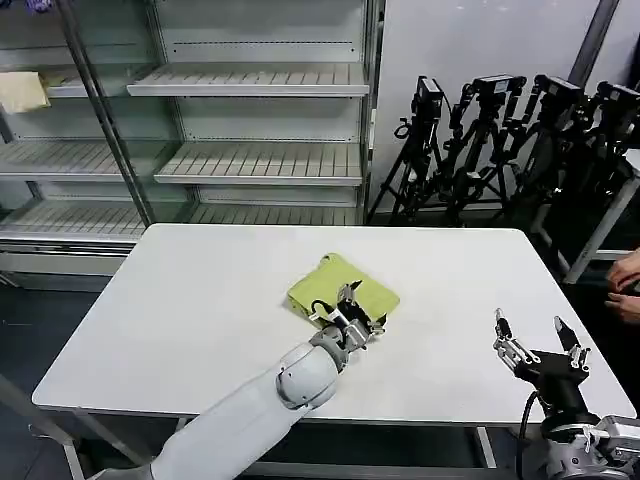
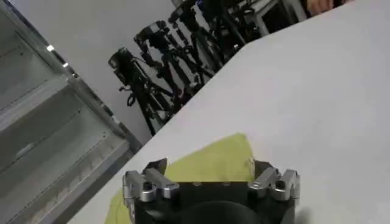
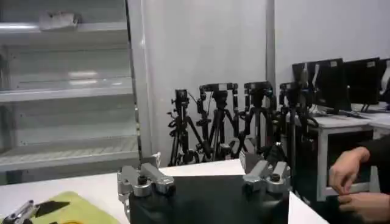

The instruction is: Fold and organize the clothes.

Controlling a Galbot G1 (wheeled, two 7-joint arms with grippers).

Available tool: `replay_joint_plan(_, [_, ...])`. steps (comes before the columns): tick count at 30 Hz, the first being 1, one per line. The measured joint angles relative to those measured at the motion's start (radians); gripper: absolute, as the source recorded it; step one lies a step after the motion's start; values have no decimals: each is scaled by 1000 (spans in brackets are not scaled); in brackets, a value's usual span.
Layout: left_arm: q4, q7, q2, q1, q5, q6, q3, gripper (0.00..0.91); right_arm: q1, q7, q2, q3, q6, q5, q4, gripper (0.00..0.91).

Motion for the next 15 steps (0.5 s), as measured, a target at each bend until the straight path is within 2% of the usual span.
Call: replay_joint_plan(15, [203, -7, -126, -109, -42, -3, 7, 907, -14, -2, -4, 25, 0, 17, 7, 907])
